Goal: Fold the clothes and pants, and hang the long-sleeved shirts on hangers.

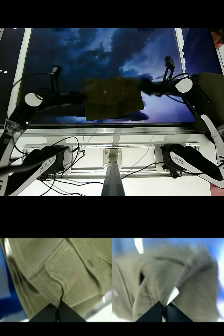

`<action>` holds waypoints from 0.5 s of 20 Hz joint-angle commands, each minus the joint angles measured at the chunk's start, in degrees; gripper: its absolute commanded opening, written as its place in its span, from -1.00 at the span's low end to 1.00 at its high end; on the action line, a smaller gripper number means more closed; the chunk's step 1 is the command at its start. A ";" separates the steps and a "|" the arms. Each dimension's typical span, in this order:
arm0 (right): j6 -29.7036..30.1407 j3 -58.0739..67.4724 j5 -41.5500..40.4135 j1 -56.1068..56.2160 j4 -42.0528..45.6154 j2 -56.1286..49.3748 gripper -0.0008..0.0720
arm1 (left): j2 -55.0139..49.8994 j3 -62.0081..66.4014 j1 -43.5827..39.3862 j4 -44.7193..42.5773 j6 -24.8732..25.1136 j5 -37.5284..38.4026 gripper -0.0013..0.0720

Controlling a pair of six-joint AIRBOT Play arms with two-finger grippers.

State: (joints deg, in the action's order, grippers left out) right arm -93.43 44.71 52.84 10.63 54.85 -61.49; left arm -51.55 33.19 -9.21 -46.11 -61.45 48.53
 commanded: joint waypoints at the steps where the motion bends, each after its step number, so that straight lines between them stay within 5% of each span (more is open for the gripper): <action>1: 9.46 -3.41 20.90 -2.27 4.11 -0.35 -0.91 | -0.87 -1.29 -1.07 -8.20 -5.90 6.23 -0.90; 5: 10.73 -6.56 19.69 -2.38 9.27 -0.35 -0.90 | -2.56 -1.31 -1.20 -7.67 -5.97 10.25 -0.90; 6: 10.73 -6.56 17.46 -2.38 9.49 -0.33 -0.68 | -3.08 -1.31 -1.51 -6.95 -5.95 11.63 -0.90; 8: 10.62 -6.54 12.59 -2.38 9.44 -0.35 0.53 | -4.28 -1.31 -2.47 -7.06 -5.90 12.59 -0.87; 9: 10.60 -6.56 10.60 -2.38 9.46 -0.35 0.71 | -4.90 -1.31 -2.82 -7.04 -5.90 12.59 -0.51; 10: 10.58 -6.54 8.74 -2.43 9.64 -0.37 0.71 | -5.66 -1.31 -2.95 -6.99 -5.88 12.57 0.32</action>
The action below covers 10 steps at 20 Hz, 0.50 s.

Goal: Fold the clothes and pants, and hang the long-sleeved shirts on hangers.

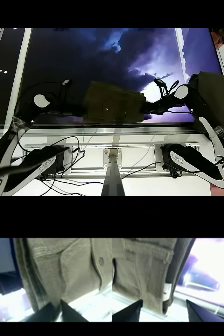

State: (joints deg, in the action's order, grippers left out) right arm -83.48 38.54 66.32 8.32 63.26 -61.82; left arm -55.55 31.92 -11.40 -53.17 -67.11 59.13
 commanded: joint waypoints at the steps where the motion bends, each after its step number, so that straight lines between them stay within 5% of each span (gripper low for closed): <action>1: 0.57 -0.33 -6.25 -0.22 1.42 -0.17 0.72 | -2.34 -0.04 -0.76 0.04 -0.26 1.95 1.00; 6: -2.29 0.48 -6.51 -4.81 -4.35 -5.64 0.72 | -4.76 -0.04 -0.74 0.09 -0.24 1.53 0.94; 10: 6.80 0.48 -2.64 -8.39 -13.64 -12.72 0.72 | -4.98 -0.04 -0.76 0.04 -0.24 0.76 0.94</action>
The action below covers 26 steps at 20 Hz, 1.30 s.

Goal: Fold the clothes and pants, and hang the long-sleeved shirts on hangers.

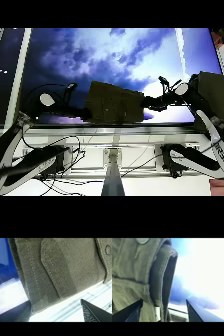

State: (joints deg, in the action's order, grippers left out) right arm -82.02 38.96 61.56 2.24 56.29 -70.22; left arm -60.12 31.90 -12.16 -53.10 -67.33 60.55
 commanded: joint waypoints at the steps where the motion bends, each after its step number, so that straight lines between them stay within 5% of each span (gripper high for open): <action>1: 6.23 0.07 2.03 -2.45 -7.08 -5.99 0.72 | -0.42 -0.02 0.00 -0.04 -0.02 -1.66 0.94; 4: 9.55 0.07 1.90 -2.27 -11.32 -10.91 0.72 | -0.42 -0.02 0.00 -0.02 0.00 -5.92 0.94; 9: 22.43 0.09 1.79 1.42 -30.25 -12.59 0.71 | -0.42 -0.02 0.00 -0.04 0.00 -11.54 0.94; 14: 30.73 0.09 1.33 7.93 -36.20 -12.59 0.57 | -0.42 -0.02 0.00 -0.15 0.00 -12.63 0.94; 20: 29.75 0.09 -2.05 4.61 -31.63 -12.00 0.58 | -0.42 -0.02 0.02 -0.48 0.00 -13.25 0.94; 26: 17.20 0.09 -0.28 -5.84 -24.02 -11.82 0.59 | -0.42 -0.02 0.00 -0.46 0.00 -13.25 0.94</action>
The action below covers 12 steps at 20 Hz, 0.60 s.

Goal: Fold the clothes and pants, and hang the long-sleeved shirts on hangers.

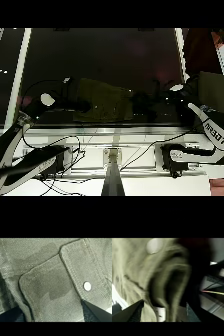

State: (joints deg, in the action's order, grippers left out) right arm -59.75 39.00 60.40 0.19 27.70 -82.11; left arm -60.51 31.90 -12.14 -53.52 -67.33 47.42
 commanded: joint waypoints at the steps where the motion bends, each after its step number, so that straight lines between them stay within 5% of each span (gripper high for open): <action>1: -5.27 0.04 1.36 -3.89 5.57 -0.07 0.65 | -0.02 -0.02 -0.02 -0.04 0.00 -0.11 0.94; 12: -2.54 2.12 3.04 1.14 1.25 -2.89 0.66 | -0.02 -0.02 -0.02 -0.02 0.00 -0.09 0.94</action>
State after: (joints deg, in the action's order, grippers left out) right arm -63.59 39.68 61.98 1.85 28.75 -84.44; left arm -60.51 31.90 -12.14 -53.54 -67.35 47.31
